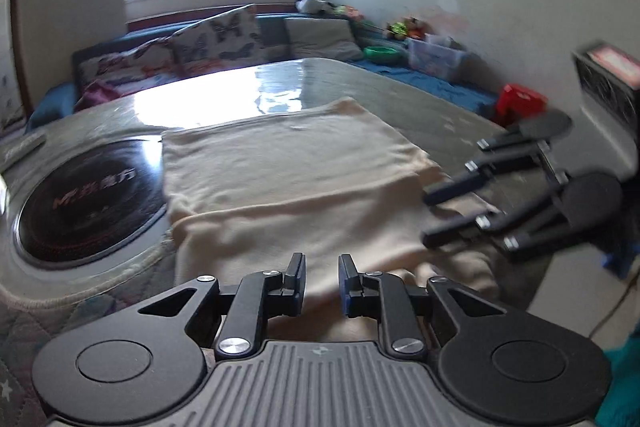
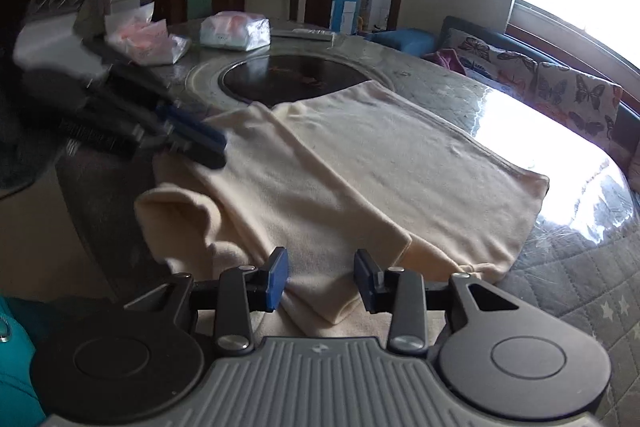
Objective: Fold clothes
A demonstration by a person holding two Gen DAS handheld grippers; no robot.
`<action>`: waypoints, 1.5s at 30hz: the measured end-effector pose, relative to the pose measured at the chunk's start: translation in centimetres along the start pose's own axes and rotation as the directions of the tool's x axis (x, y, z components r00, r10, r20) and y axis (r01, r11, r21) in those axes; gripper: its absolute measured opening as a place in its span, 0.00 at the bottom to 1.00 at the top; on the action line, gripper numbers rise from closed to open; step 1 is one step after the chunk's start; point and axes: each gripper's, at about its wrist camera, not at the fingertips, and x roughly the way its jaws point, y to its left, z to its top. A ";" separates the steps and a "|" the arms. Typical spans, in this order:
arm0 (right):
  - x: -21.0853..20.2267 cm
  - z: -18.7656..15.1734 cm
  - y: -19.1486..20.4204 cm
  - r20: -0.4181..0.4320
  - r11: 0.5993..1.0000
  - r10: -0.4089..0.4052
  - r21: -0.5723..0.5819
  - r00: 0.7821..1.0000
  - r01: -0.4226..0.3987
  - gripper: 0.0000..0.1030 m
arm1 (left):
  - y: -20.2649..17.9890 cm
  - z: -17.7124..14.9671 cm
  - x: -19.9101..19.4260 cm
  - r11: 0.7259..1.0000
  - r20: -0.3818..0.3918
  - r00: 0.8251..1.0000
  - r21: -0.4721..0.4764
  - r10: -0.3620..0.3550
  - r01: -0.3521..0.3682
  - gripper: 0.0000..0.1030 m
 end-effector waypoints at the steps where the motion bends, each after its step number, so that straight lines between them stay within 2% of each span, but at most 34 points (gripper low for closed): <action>1: 0.1 -0.1 0.1 -0.005 1.000 -0.003 -0.007 1.000 0.003 0.35 | -0.4 -0.2 0.0 1.000 -0.008 1.000 0.017 -0.010 0.010 0.19; 4: 0.2 -0.3 0.2 -0.020 1.000 -0.009 -0.020 1.000 0.009 0.35 | -0.9 -0.6 -0.4 0.999 -0.019 1.000 0.049 -0.022 0.023 0.19; 7: -0.8 -0.2 -0.2 -0.010 1.000 0.006 0.000 1.000 -0.006 0.35 | -0.5 -1.1 -1.8 0.997 -0.015 1.000 0.074 -0.002 0.003 0.19; 11: -2.4 -0.4 -0.4 -0.024 1.000 0.013 -0.024 1.000 -0.014 0.36 | -0.2 -1.9 -3.6 0.992 -0.012 0.999 0.121 0.031 -0.030 0.33; 13: -2.9 -0.8 -0.2 -0.041 0.998 0.006 -0.055 0.999 -0.008 0.38 | -0.8 -2.6 -3.5 0.985 -0.019 0.999 0.170 0.046 -0.043 0.33; 15: -3.3 -1.2 0.0 -0.054 0.997 -0.005 -0.082 0.999 0.001 0.49 | -1.7 -3.2 -3.2 0.976 -0.018 0.998 0.213 0.058 -0.053 0.33; 24: -4.6 -2.6 1.7 -0.068 0.979 -0.018 -0.202 0.998 0.004 0.60 | -4.6 -4.1 -1.1 0.917 0.048 0.997 0.390 0.067 -0.080 0.33; 25: -4.6 -2.7 1.9 -0.067 0.978 -0.015 -0.209 0.998 0.001 0.60 | -4.5 -4.0 -1.0 0.919 0.052 0.997 0.387 0.064 -0.079 0.31; 28: -4.4 -2.9 2.4 -0.058 0.972 -0.005 -0.235 0.998 -0.008 0.63 | -3.8 -3.2 -0.7 0.935 0.065 0.997 0.349 0.048 -0.068 0.11; 29: -4.3 -2.9 2.5 -0.054 0.970 -0.003 -0.242 0.999 -0.010 0.64 | -3.6 -2.9 -0.7 0.940 0.074 0.996 0.334 0.044 -0.066 0.09; 34: -3.6 -2.8 3.0 -0.033 0.956 0.009 -0.292 0.999 -0.018 0.64 | -1.9 -0.2 -0.6 0.973 0.106 0.994 0.227 0.022 -0.046 0.08; 38: -2.7 -2.2 3.2 0.015 0.948 0.005 -0.319 1.000 0.000 0.64 | -0.7 1.5 -0.2 0.985 0.115 0.993 0.171 -0.004 -0.016 0.08; 40: -2.1 -1.7 3.0 0.032 0.952 0.018 -0.305 0.999 -0.007 0.61 | -0.3 1.9 0.1 0.988 0.110 0.994 0.155 -0.013 -0.004 0.08; 43: -0.8 -1.0 2.6 0.007 0.962 0.034 -0.270 0.999 -0.031 0.48 | 0.1 1.8 0.3 0.989 0.104 0.994 0.150 -0.027 0.011 0.09; 45: -0.1 -0.5 2.0 -0.028 0.974 0.053 -0.219 0.998 -0.058 0.19 | -0.1 1.1 0.0 0.986 0.097 0.995 0.163 -0.034 0.018 0.09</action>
